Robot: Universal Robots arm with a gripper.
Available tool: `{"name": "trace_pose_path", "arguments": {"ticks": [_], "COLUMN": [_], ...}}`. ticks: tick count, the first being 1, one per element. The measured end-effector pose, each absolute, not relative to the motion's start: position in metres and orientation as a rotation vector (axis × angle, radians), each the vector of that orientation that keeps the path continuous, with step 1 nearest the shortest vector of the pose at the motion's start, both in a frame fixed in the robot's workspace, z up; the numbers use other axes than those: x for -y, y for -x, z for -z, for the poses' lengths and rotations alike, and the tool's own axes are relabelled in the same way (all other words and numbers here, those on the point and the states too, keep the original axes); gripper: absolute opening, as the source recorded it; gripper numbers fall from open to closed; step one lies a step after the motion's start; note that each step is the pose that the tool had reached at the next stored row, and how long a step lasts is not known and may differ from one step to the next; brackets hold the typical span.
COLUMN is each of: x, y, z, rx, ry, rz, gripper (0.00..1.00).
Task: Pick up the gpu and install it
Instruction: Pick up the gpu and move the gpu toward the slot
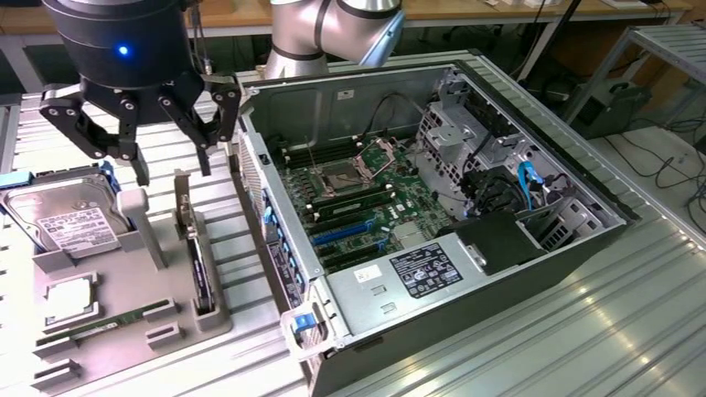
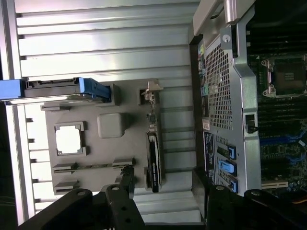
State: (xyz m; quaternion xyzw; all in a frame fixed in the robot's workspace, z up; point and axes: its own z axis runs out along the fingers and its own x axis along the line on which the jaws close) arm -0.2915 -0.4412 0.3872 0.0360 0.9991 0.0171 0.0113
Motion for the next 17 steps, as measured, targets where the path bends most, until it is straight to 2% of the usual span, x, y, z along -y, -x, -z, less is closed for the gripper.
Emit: {"name": "trace_pose_path", "arguments": {"ticks": [17], "x": [0.443], "y": [0.292], "z": [-0.376], "rx": [-3.117], "ry": [-0.112], "rz": [-0.053], "gripper": [0.60]}}
